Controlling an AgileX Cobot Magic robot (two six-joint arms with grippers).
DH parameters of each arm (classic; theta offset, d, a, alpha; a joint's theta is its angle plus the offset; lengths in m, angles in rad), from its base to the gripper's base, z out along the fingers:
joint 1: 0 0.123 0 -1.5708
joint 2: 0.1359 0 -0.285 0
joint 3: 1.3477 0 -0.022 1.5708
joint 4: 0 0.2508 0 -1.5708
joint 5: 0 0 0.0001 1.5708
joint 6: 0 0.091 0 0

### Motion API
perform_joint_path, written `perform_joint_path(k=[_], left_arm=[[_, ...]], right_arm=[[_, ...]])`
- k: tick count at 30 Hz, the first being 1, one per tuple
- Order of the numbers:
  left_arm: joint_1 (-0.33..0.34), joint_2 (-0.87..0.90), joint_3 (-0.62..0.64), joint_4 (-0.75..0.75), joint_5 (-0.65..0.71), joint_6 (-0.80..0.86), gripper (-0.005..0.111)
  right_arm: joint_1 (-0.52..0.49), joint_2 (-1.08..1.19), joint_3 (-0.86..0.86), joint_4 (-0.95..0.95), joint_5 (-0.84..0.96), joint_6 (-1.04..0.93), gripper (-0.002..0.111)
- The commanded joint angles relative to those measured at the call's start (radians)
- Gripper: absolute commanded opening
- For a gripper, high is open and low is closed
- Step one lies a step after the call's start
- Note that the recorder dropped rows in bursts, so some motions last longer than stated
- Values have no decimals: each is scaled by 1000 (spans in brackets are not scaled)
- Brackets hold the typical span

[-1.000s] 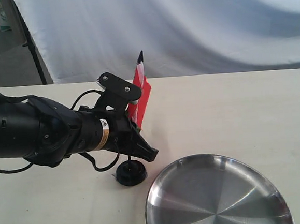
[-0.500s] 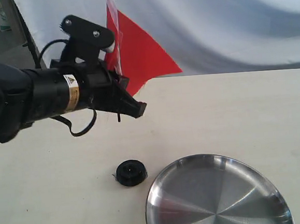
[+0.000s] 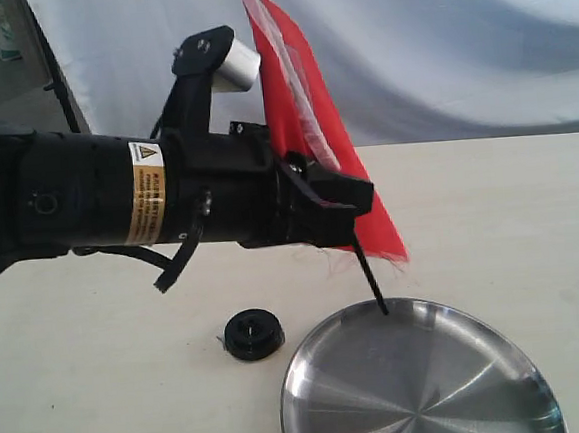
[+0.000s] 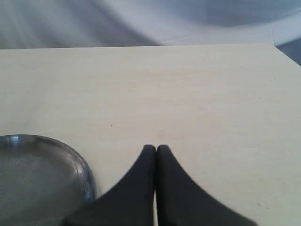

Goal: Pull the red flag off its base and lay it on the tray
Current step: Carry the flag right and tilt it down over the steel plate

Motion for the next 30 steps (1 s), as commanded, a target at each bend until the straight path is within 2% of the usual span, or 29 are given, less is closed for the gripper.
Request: perform_joint_path(k=[1, 11, 17, 22, 30], left_arm=[[2, 64, -3, -75, -138, 11, 0], [2, 279, -3, -317, -450, 40, 0], [2, 355, -3, -387, -557, 59, 0], [2, 421, 8, -503, -590, 98, 0], [2, 535, 8, -582, -592, 109, 0]], right_arm=[[-3, -4, -3, -5, 5, -3, 0], [-3, -4, -3, -5, 5, -3, 0], [-3, -4, -3, -5, 5, -3, 0], [-3, -4, -3, -5, 5, -3, 0], [-3, -4, -3, -5, 5, -3, 0]])
